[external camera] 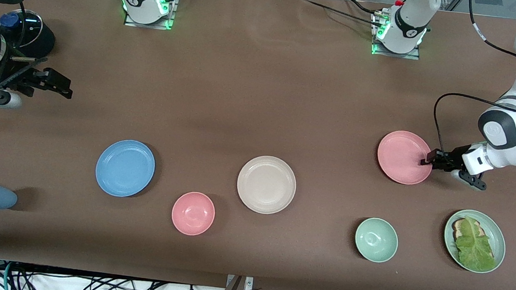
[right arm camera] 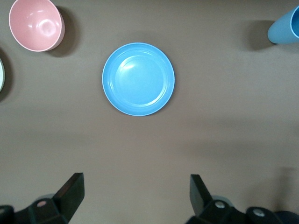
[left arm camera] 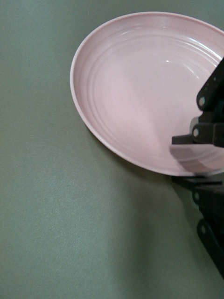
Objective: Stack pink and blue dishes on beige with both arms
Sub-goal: 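Close the left gripper on the pink plate rim and lift it, then carry the pink plate with the left gripper onto the beige plate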
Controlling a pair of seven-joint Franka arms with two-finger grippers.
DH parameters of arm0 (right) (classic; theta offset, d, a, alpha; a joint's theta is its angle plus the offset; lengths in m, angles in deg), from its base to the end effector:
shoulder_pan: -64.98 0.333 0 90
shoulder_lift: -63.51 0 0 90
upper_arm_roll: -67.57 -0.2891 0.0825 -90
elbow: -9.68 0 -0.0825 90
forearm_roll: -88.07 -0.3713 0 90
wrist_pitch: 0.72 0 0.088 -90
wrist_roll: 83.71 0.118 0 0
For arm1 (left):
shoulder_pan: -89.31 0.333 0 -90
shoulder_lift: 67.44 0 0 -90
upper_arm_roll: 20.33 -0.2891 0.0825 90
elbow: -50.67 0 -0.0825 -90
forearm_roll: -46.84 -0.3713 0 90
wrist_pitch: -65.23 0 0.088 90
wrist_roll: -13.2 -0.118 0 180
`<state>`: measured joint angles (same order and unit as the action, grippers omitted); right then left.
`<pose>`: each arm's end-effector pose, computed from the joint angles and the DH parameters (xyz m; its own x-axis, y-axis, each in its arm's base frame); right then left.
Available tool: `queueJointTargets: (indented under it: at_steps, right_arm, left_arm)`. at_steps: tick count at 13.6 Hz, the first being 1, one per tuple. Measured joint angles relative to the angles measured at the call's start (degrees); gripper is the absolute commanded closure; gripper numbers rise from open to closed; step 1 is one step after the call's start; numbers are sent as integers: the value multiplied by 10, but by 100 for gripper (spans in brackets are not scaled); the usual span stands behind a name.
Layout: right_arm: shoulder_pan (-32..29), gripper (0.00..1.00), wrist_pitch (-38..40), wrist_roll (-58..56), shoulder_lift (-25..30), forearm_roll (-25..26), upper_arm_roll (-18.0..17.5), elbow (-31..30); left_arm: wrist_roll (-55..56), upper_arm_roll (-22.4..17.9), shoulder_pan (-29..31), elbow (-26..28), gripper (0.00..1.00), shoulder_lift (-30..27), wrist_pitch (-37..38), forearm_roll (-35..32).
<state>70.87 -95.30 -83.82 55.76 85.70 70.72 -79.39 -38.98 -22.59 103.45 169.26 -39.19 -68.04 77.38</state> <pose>0.5815 0.0341 0.5250 0.9982 0.0466 -0.0389 0.0453 -0.9984 -0.0337 0.5239 0.1415 0.1495 0.9784 -0.2037 0.0354 -0.2016 -0.9020 0.3817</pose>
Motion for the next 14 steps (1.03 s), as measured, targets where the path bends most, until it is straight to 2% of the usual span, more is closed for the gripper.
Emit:
queueJointTargets:
  at_steps: [7, 12, 14]
  right_arm:
    - [0, 0, 0, 0, 0, 0, 0, 0]
    - [0, 0, 0, 0, 0, 0, 0, 0]
    - [0, 0, 0, 0, 0, 0, 0, 0]
  left_arm:
    - [-29, 0, 0, -5, 100, 0, 3, 0]
    - [18, 6, -18, -66, 100, -8, 90, 0]
    - [62, 24, -34, -83, 100, -15, 99, 0]
